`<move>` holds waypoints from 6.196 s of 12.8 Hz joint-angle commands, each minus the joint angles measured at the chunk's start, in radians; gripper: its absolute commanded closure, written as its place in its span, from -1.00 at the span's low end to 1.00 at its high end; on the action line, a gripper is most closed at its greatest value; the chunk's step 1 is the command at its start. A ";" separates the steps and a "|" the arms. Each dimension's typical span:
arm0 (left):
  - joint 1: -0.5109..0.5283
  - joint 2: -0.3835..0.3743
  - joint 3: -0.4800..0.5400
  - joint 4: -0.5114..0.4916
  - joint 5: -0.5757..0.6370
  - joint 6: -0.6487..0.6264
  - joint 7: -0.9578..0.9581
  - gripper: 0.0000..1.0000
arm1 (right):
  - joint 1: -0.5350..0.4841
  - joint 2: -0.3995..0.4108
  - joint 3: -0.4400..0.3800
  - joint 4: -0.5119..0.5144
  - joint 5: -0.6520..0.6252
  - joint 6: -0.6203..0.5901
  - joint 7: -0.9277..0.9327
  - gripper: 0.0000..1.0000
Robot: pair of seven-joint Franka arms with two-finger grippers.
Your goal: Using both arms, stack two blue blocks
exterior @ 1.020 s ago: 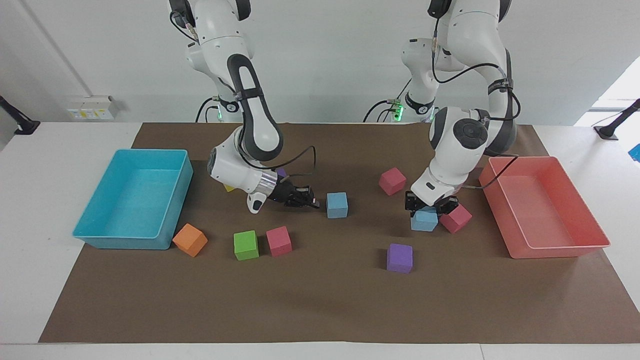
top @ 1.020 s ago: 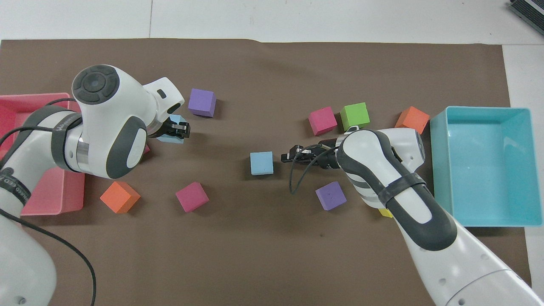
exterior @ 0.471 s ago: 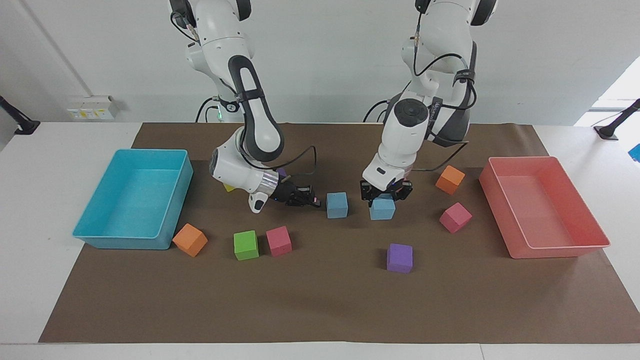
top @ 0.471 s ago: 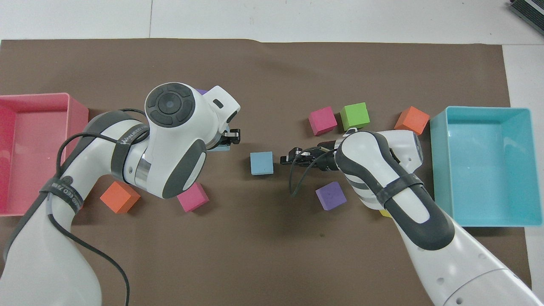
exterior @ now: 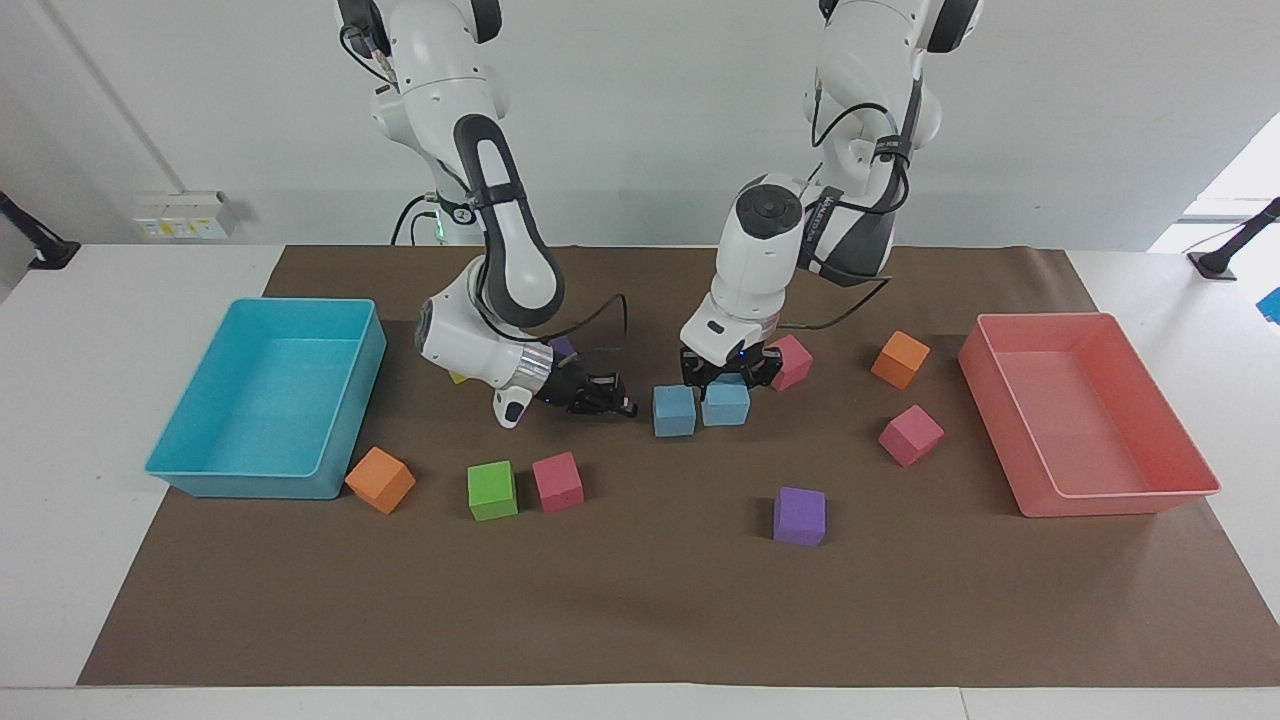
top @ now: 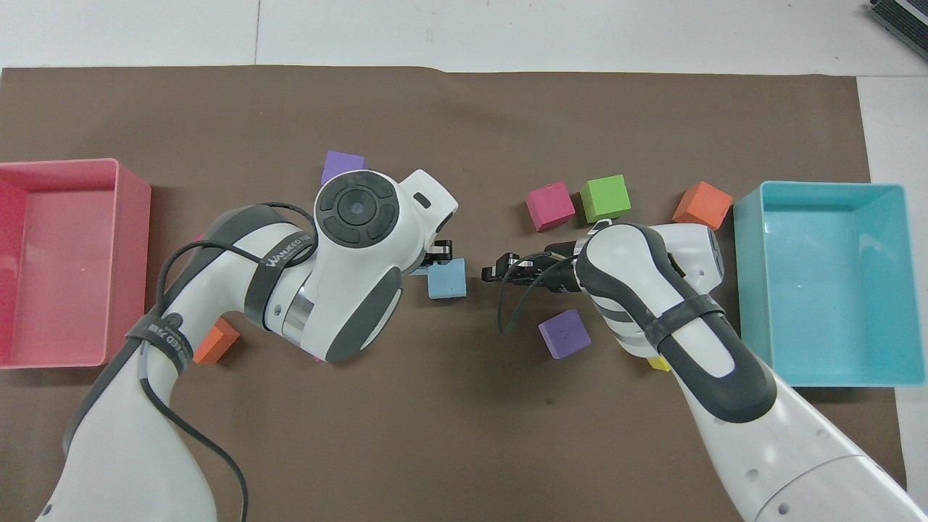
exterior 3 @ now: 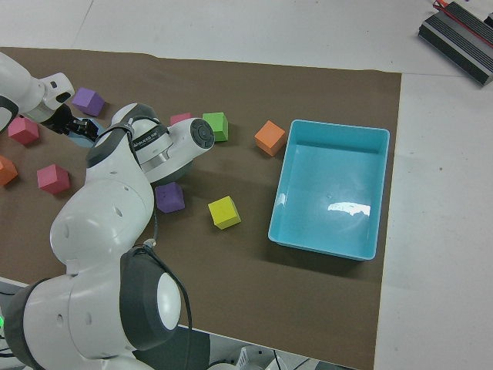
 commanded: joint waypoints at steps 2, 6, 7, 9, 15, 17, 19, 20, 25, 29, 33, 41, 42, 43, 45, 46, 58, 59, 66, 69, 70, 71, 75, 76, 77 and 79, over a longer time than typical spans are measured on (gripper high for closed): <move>-0.056 0.054 0.012 0.020 -0.023 0.058 -0.021 1.00 | -0.024 0.009 0.008 -0.013 0.071 -0.021 -0.094 1.00; -0.082 0.052 0.013 0.003 -0.020 0.038 -0.056 1.00 | -0.024 0.009 0.008 -0.013 0.069 -0.021 -0.094 1.00; -0.084 0.048 0.015 -0.002 -0.015 0.027 -0.059 1.00 | -0.024 0.009 0.008 -0.013 0.071 -0.021 -0.095 1.00; -0.089 0.047 0.015 0.000 0.003 0.022 -0.094 1.00 | -0.024 0.009 0.008 -0.013 0.071 -0.021 -0.095 1.00; -0.092 0.042 0.016 0.001 0.028 0.015 -0.134 1.00 | -0.024 0.009 0.008 -0.013 0.071 -0.021 -0.095 1.00; -0.090 0.025 0.015 -0.002 0.050 0.010 -0.140 1.00 | -0.024 0.009 0.008 -0.013 0.069 -0.021 -0.097 1.00; -0.092 0.021 0.015 -0.005 0.051 -0.002 -0.140 1.00 | -0.024 0.009 0.008 -0.013 0.069 -0.019 -0.097 1.00; -0.101 0.018 0.015 -0.012 0.051 -0.010 -0.142 1.00 | -0.024 0.009 0.008 -0.013 0.069 -0.019 -0.097 1.00; -0.104 0.013 0.013 -0.025 0.052 0.013 -0.170 1.00 | -0.024 0.009 0.008 -0.013 0.071 -0.018 -0.097 1.00; -0.104 0.013 0.012 -0.028 0.052 0.027 -0.165 1.00 | -0.022 0.009 0.008 -0.013 0.071 -0.016 -0.097 1.00; -0.095 0.018 0.010 -0.028 0.052 0.056 -0.147 0.94 | -0.021 0.010 0.008 -0.013 0.071 -0.013 -0.097 1.00; -0.102 0.013 0.010 -0.055 0.051 0.059 -0.148 0.84 | -0.019 0.010 0.008 -0.011 0.069 -0.010 -0.095 1.00; -0.101 0.013 0.010 -0.055 0.051 0.061 -0.148 0.83 | -0.018 0.010 0.008 -0.011 0.071 -0.010 -0.095 1.00; -0.101 0.013 0.010 -0.055 0.051 0.062 -0.150 0.83 | -0.018 0.010 0.008 -0.011 0.071 -0.010 -0.095 1.00; -0.102 0.013 0.012 -0.054 0.051 0.061 -0.156 0.83 | -0.018 0.010 0.008 -0.011 0.071 -0.010 -0.095 1.00; -0.104 0.013 0.010 -0.052 0.051 0.055 -0.157 0.80 | -0.018 0.010 0.008 -0.011 0.069 -0.010 -0.095 1.00; -0.102 0.007 0.010 -0.051 0.051 0.062 -0.177 0.76 | -0.013 0.010 0.008 -0.011 0.069 -0.004 -0.095 1.00; -0.101 0.009 0.010 -0.049 0.049 0.067 -0.177 0.76 | -0.013 0.010 0.008 -0.011 0.069 -0.004 -0.095 1.00; -0.099 0.007 0.009 -0.055 0.046 0.078 -0.177 0.39 | -0.013 0.010 0.008 -0.011 0.071 -0.004 -0.095 1.00; -0.099 0.007 0.009 -0.055 0.041 0.073 -0.197 -0.37 | -0.013 0.010 0.008 -0.011 0.071 -0.004 -0.095 1.00; -0.099 0.007 0.009 -0.055 0.040 0.072 -0.197 -0.60 | -0.013 0.010 0.008 -0.011 0.069 -0.004 -0.095 1.00; -0.099 0.007 0.009 -0.055 0.040 0.072 -0.197 -0.83 | -0.013 0.010 0.008 -0.011 0.069 -0.004 -0.095 1.00; -0.099 0.009 0.010 -0.049 0.038 0.069 -0.197 -1.00 | -0.013 0.010 0.008 -0.011 0.069 -0.004 -0.095 1.00; -0.099 0.009 0.012 -0.046 0.038 0.067 -0.197 -1.00 | -0.013 0.010 0.008 -0.011 0.064 -0.004 -0.095 1.00; -0.092 -0.005 0.010 -0.048 0.038 0.059 -0.191 -1.00 | -0.016 0.013 0.007 -0.008 0.048 -0.004 -0.101 1.00; -0.061 -0.059 0.010 -0.048 0.038 0.001 -0.177 -1.00 | -0.027 0.004 0.004 -0.007 0.034 -0.009 -0.115 1.00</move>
